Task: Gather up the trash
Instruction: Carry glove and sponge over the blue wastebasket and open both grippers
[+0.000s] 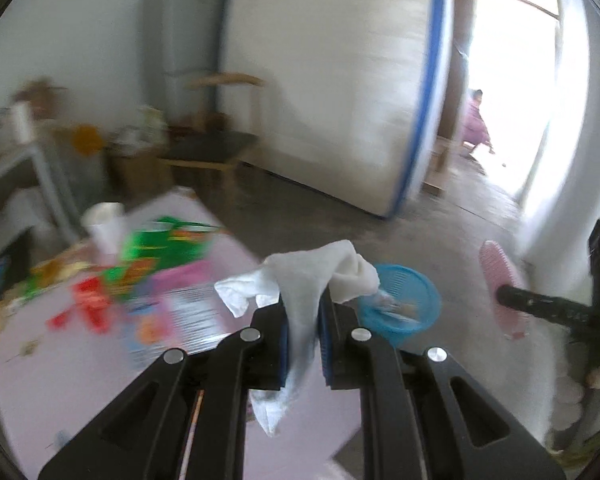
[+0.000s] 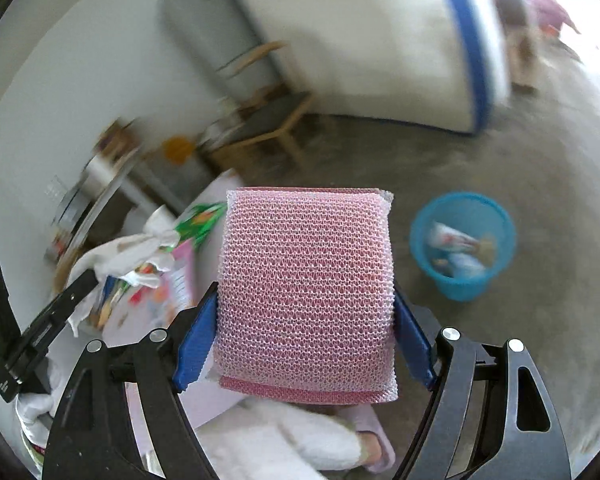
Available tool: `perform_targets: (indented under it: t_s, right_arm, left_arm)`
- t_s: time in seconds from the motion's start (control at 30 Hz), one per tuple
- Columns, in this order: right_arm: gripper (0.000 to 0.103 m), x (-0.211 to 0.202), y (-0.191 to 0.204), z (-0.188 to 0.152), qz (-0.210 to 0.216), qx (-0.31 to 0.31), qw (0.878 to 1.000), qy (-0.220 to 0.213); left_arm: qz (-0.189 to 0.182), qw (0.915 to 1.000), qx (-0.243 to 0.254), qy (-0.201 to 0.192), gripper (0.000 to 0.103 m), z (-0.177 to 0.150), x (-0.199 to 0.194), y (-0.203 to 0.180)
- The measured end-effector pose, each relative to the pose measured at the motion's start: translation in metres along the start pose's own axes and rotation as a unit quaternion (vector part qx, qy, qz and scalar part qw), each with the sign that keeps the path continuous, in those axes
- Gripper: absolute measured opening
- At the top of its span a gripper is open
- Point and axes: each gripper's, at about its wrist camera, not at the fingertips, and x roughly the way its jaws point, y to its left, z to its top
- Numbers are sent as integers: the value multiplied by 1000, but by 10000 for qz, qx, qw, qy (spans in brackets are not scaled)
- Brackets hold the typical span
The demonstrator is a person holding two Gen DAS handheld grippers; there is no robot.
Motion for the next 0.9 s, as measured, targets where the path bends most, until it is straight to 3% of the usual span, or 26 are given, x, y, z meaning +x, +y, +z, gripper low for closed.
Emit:
perform_targets:
  t_s: [0.1, 0.2, 0.43, 0.53, 0.63, 0.67, 0.8, 0.9]
  right_arm:
    - [75, 7, -37, 5, -181, 466, 9987, 26]
    - [75, 24, -72, 11, -146, 980, 9950, 145]
    - [76, 81, -141, 32, 209, 2104, 9767, 354]
    - [76, 111, -171, 46, 351, 2641, 9631, 382]
    - [77, 139, -193, 64, 322, 2999, 9527, 368]
    - [78, 150, -200, 70, 372, 3088, 9497, 379]
    - [83, 193, -228, 72, 187, 3396, 9380, 665]
    - [83, 216, -249, 57, -304, 3559, 9297, 898]
  left_arm:
    - [-633, 9970, -44, 447, 12, 18, 51, -26]
    - [-1138, 9884, -151, 999, 12, 29, 107, -51]
    - [-1607, 9709, -154, 1767, 12, 49, 225, -105]
    - [-1737, 9653, -224, 1939, 12, 54, 266, -125]
    - [-1746, 9653, -196, 1931, 13, 58, 299, -144]
    - [-1749, 9654, -218, 1922, 15, 59, 309, -148]
    - [-1568, 9638, -498, 2098, 51, 49, 351, -155]
    - [-1364, 9673, -626, 2044, 57, 44, 357, -149]
